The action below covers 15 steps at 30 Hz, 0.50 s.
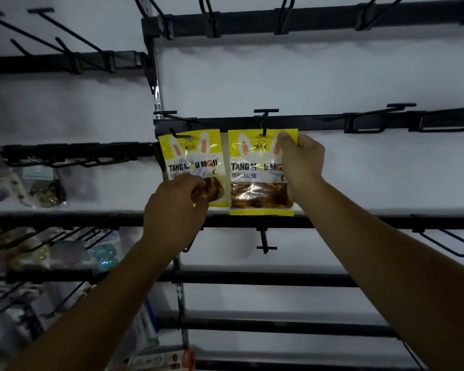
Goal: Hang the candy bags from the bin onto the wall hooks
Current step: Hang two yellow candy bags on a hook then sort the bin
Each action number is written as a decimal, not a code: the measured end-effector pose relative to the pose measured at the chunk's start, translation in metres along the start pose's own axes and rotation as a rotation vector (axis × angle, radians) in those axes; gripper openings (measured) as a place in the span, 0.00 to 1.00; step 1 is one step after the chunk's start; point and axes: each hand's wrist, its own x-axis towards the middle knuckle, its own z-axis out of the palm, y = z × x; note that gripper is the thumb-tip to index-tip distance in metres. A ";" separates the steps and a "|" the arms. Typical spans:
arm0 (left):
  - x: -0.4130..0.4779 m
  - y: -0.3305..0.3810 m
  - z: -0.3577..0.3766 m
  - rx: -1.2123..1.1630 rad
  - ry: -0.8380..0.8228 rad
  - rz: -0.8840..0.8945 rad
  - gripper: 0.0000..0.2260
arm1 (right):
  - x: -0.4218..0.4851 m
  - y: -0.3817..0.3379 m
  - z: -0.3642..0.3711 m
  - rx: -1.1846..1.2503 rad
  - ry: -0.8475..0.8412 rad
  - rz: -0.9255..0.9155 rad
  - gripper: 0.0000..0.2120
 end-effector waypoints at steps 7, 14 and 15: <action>-0.005 0.007 0.001 0.008 -0.014 0.053 0.10 | 0.006 0.004 0.002 -0.047 0.020 -0.022 0.15; -0.012 0.008 0.009 -0.006 -0.005 0.112 0.12 | -0.002 0.008 -0.013 -0.203 -0.016 -0.144 0.07; -0.013 0.008 0.010 -0.003 -0.006 0.130 0.13 | -0.005 0.010 -0.017 -0.237 -0.043 -0.167 0.10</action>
